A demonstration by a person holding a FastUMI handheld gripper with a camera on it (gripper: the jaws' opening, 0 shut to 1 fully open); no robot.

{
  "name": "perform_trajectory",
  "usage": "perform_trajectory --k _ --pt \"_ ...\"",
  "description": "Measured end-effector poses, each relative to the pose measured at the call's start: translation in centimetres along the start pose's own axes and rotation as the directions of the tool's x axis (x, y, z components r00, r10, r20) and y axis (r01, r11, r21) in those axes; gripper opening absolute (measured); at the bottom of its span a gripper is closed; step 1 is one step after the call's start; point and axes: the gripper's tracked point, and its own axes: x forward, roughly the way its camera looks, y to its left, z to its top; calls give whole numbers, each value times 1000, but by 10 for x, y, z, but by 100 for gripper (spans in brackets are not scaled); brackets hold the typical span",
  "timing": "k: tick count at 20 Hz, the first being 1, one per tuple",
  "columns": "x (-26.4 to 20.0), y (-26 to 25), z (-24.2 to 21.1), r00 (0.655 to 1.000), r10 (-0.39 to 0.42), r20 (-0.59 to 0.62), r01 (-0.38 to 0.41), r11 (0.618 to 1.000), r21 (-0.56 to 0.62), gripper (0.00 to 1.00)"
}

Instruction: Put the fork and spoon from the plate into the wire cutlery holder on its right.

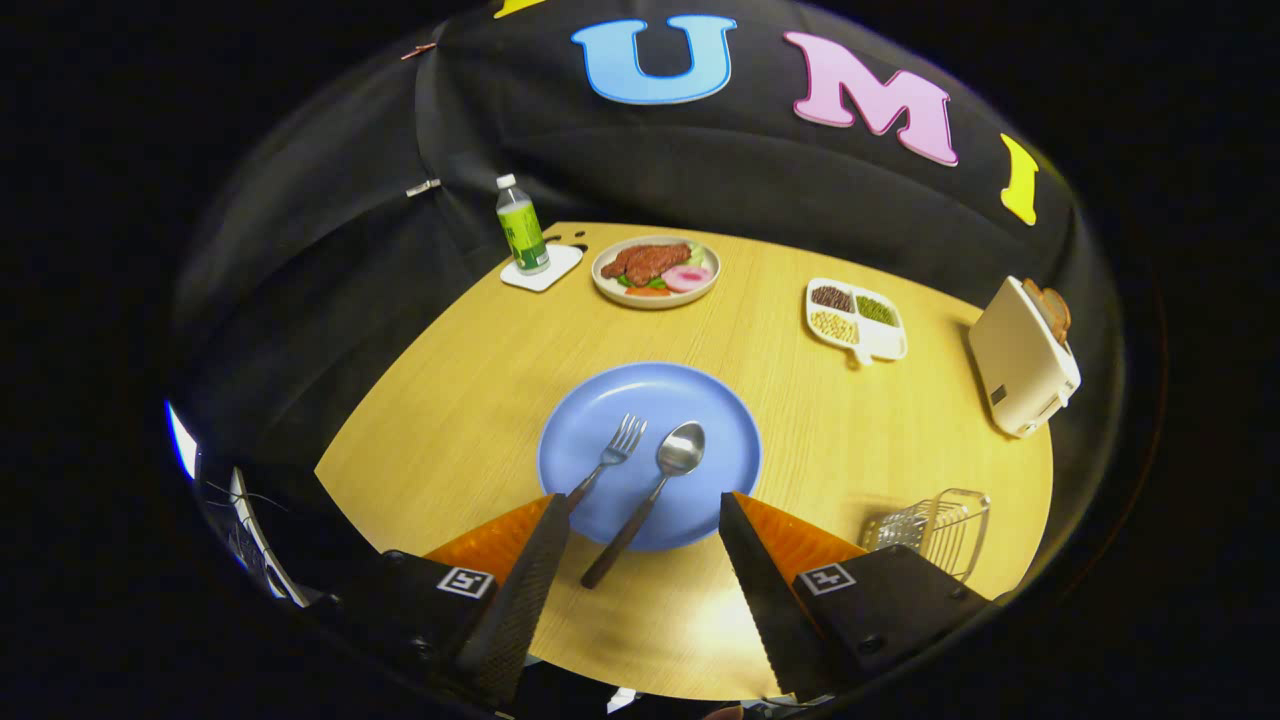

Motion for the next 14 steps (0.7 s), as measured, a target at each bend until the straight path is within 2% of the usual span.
perform_trajectory --k 4,6,9,12,14 --pt "42 -4 -20 996 -17 -92 21 999 37 78" --pt "56 -4 -26 991 -14 -134 26 996 91 75" --pt "77 -9 -37 980 -33 -196 55 992 111 75" --pt "86 -11 -47 969 -47 -242 78 989 122 45" --pt "95 -13 -52 964 -51 -259 86 989 122 48"
